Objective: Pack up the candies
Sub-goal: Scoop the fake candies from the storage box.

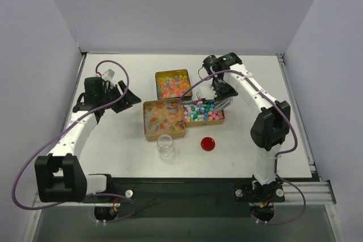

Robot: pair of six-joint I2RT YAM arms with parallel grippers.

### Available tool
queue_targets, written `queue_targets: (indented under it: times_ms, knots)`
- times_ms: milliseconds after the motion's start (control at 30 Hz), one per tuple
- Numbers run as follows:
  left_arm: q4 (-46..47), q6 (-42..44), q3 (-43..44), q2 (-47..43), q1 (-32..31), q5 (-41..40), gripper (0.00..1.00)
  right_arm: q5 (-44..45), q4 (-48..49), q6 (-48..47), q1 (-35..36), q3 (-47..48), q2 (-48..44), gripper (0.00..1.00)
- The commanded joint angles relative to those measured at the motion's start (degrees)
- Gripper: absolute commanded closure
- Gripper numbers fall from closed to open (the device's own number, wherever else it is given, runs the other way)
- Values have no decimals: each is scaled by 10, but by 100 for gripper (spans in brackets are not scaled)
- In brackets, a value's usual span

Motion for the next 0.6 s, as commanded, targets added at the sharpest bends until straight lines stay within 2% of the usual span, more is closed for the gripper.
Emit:
queue_targets:
  times_ms: [0, 567]
  knots:
    - [16, -8, -7, -25, 7, -3, 31, 77, -40, 28, 13, 47, 40, 100]
    - [21, -15, -18, -25, 25, 4, 31, 121, -33, 124, 65, 2, 97, 100]
